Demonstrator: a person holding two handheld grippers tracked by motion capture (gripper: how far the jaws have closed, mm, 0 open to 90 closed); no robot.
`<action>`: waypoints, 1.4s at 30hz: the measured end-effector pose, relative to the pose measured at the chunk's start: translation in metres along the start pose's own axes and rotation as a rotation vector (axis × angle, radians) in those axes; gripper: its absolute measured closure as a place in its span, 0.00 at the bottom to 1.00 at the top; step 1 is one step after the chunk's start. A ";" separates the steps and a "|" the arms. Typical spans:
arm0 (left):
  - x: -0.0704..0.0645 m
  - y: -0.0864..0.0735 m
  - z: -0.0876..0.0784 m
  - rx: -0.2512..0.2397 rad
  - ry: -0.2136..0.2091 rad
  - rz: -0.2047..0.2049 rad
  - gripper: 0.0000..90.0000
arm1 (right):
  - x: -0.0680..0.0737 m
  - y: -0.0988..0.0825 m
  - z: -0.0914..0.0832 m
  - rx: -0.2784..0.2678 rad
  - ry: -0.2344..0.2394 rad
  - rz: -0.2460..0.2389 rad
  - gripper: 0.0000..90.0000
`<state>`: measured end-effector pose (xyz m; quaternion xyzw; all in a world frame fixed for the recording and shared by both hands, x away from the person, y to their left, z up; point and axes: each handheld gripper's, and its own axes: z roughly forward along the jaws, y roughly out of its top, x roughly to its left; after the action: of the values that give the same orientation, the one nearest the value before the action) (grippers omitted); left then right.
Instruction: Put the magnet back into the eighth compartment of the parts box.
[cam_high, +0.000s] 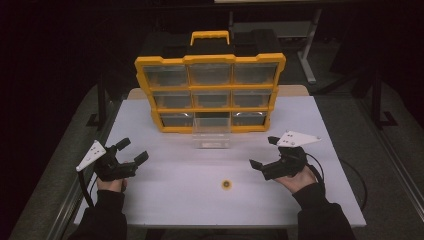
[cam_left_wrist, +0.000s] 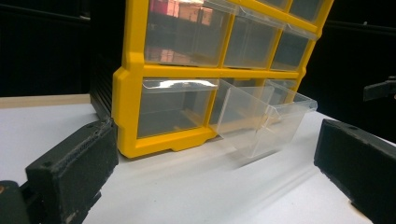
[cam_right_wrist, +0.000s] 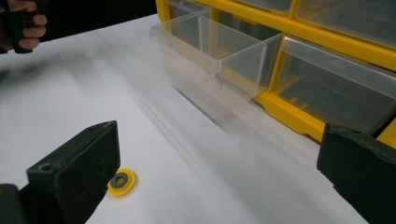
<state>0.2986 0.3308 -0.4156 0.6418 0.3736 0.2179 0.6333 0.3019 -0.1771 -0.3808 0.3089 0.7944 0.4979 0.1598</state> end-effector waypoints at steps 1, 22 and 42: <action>0.000 0.000 0.000 0.000 0.000 0.000 0.00 | 0.001 0.000 0.001 0.006 0.004 -0.004 0.00; 0.000 0.000 0.001 -0.001 -0.002 0.002 0.00 | 0.011 0.006 0.014 0.069 0.059 -0.046 0.00; 0.000 0.000 0.000 -0.002 0.002 0.002 0.00 | 0.020 0.005 0.029 0.139 0.101 -0.065 0.00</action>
<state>0.2990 0.3309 -0.4159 0.6412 0.3734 0.2195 0.6334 0.3050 -0.1420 -0.3881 0.2678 0.8437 0.4511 0.1141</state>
